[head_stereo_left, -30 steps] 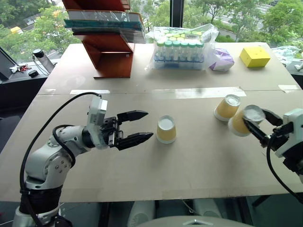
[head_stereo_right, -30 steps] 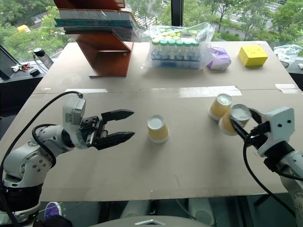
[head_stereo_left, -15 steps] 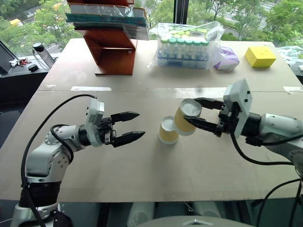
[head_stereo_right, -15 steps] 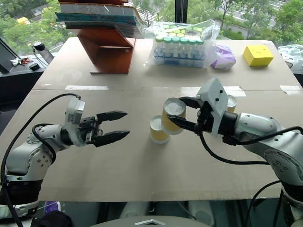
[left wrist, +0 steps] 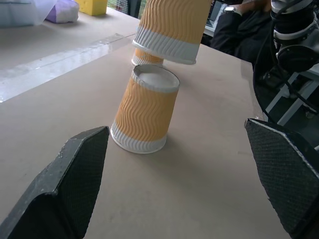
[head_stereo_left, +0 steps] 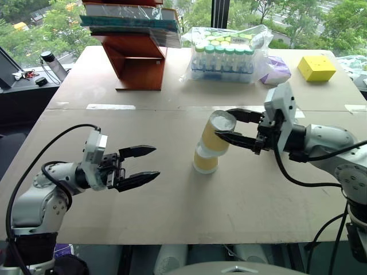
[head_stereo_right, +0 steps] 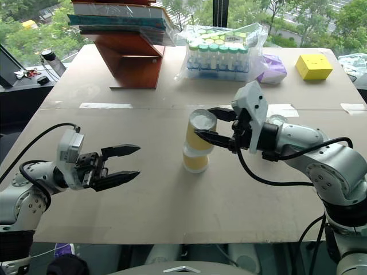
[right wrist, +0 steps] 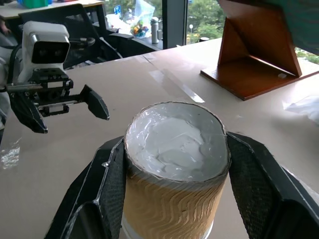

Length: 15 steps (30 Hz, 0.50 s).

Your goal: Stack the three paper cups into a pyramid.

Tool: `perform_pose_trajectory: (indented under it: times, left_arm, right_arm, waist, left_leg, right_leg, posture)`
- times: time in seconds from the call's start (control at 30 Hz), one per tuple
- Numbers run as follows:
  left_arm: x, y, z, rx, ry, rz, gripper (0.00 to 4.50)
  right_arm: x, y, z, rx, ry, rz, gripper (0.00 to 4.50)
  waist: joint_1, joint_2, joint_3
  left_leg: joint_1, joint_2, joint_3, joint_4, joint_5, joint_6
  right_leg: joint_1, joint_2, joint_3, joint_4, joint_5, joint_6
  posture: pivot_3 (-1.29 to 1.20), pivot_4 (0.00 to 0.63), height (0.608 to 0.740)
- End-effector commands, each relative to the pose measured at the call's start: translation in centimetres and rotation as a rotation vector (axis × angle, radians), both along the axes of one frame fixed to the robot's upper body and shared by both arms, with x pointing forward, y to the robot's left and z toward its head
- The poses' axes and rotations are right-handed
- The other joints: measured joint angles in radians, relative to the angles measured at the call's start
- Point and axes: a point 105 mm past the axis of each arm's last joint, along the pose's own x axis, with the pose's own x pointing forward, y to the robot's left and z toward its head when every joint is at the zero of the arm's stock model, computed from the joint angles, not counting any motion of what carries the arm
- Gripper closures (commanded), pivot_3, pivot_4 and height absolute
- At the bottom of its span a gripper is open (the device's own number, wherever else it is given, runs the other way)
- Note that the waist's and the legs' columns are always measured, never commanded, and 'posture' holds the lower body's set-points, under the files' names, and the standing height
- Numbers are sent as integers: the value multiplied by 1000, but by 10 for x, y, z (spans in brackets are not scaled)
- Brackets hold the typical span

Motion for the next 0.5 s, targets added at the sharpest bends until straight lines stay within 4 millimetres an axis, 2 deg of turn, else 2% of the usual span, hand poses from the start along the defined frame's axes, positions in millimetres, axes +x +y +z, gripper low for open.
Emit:
perform_pose_trajectory:
  times: [0.03,0.17,0.33,0.5]
  left_arm:
    - [-2,8,4,2,-42,16,0]
    - [-3,11,-1,3,-40,19,0]
    - [-3,11,-3,3,-42,4,0]
    - [-2,13,-4,9,-46,-2,0]
  right_arm:
    - [-11,-16,11,22,-38,-51,2303]
    - [-13,-26,-16,-60,10,-128,2303]
    - [-6,-17,-57,-125,50,-171,2303]
    - [2,-8,-73,-92,52,-189,2303]
  waist:
    - [-1,0,0]
    - [-4,0,0]
    - [-5,0,0]
    - [-4,0,0]
  left_leg:
    - [0,0,0,0,0,0]
    - [1,0,0,0,0,0]
    - [2,0,1,0,0,0]
    - [2,0,1,1,0,0]
  right_leg:
    - [0,0,0,0,0,0]
    - [0,1,1,1,0,0]
    - [0,2,1,2,0,0]
    - [0,2,2,3,0,0]
  posture:
    - [0,150,740]
    - [0,150,740]
    - [0,150,740]
    - [0,150,740]
